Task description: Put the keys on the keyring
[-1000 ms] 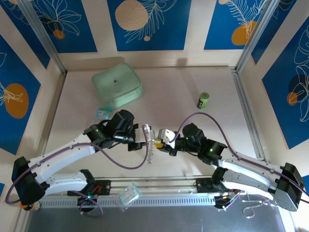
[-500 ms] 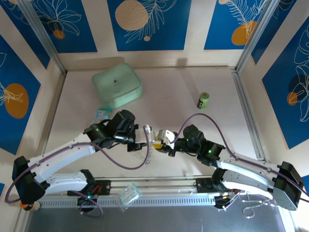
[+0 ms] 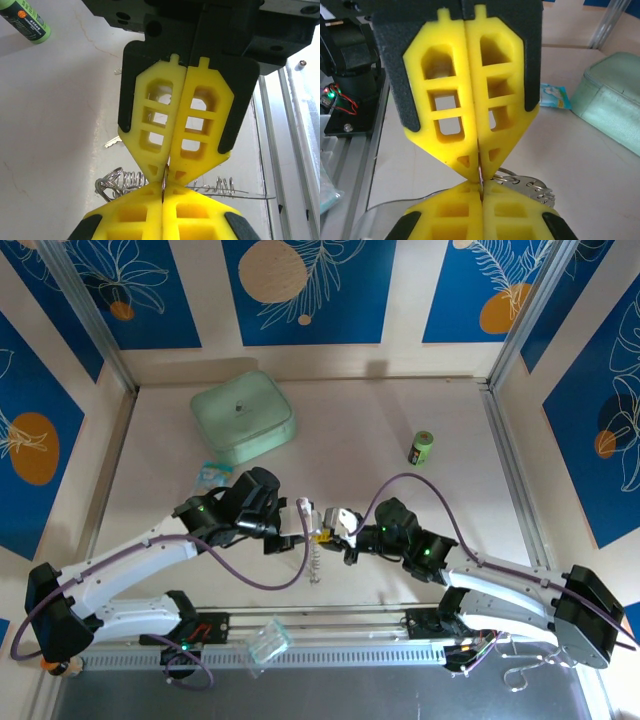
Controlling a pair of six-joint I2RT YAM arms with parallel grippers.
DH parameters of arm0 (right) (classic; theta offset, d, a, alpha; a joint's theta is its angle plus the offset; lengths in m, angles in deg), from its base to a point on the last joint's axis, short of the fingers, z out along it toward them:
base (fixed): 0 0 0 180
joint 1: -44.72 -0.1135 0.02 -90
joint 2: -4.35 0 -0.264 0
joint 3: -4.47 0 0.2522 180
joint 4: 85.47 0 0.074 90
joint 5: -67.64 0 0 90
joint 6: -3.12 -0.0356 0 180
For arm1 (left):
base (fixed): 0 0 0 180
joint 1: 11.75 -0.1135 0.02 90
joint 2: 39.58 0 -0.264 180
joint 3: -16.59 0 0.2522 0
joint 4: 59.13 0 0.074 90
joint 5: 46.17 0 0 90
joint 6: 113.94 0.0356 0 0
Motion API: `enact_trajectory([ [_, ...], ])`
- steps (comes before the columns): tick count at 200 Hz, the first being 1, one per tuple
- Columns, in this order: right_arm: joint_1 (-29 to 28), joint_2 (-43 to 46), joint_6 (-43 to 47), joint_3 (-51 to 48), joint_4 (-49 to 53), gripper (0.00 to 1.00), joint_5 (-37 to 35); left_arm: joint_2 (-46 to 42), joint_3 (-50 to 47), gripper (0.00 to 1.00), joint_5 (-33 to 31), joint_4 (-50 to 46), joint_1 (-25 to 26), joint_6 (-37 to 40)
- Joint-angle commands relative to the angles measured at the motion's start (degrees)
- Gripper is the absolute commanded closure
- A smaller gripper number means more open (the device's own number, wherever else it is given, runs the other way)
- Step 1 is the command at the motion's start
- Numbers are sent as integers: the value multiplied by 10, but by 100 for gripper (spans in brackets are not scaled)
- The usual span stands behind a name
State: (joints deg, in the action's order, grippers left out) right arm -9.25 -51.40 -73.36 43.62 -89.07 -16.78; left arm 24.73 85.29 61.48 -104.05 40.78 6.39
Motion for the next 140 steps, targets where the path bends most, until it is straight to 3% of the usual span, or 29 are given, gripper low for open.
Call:
enact_trajectory([
  [1, 8, -2, -12, -16, -53, 100, 19, -3, 10, 99, 25, 12, 8, -10],
  [21, 19, 1, -22, -28, -64, 100, 37, -17, -4, 72, 6, 28, 5, -23],
  [46, 30, 4, -27, -38, -75, 100, 58, -71, -46, 62, -3, 67, -15, -57],
  [56, 32, 4, -29, -40, -78, 100, 66, -96, -65, 63, -2, 78, -25, -72],
  [90, 36, -2, -33, -44, -88, 100, 86, -151, -144, 84, 1, 93, -35, -100],
  [140, 37, 1, -28, -41, -79, 100, 106, -103, -198, 93, 85, 161, -35, -125],
])
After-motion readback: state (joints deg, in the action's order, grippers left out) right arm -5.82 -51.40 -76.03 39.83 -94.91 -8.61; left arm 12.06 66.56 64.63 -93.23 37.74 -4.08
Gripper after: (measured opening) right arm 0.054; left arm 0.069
